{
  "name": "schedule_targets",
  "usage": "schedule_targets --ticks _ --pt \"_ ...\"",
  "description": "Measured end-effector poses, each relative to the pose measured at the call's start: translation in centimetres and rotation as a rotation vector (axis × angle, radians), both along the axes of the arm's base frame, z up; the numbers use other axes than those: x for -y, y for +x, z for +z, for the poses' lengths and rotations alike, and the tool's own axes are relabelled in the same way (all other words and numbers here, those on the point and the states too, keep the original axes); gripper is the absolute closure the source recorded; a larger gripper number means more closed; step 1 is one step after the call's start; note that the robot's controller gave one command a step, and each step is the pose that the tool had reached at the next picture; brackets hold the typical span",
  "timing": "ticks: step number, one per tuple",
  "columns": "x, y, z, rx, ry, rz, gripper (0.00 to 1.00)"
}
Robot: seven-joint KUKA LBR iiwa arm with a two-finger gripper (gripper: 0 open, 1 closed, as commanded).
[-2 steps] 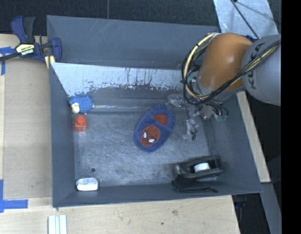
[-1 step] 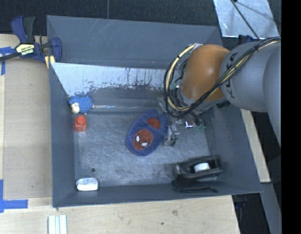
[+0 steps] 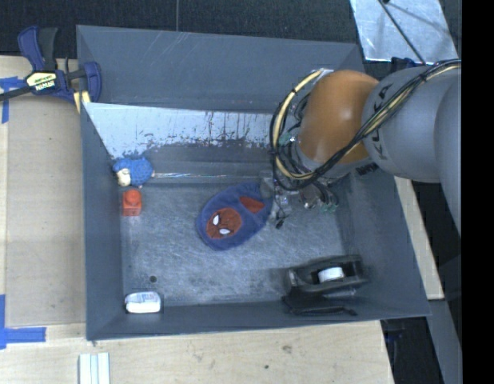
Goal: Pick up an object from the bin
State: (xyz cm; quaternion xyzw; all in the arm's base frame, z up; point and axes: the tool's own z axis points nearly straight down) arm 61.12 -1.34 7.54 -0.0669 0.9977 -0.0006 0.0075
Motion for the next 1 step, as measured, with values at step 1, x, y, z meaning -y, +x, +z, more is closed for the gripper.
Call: schedule_targets --ticks 1 --pt "-0.35 0.10 15.68 -0.002 -0.001 0.051 1.00"
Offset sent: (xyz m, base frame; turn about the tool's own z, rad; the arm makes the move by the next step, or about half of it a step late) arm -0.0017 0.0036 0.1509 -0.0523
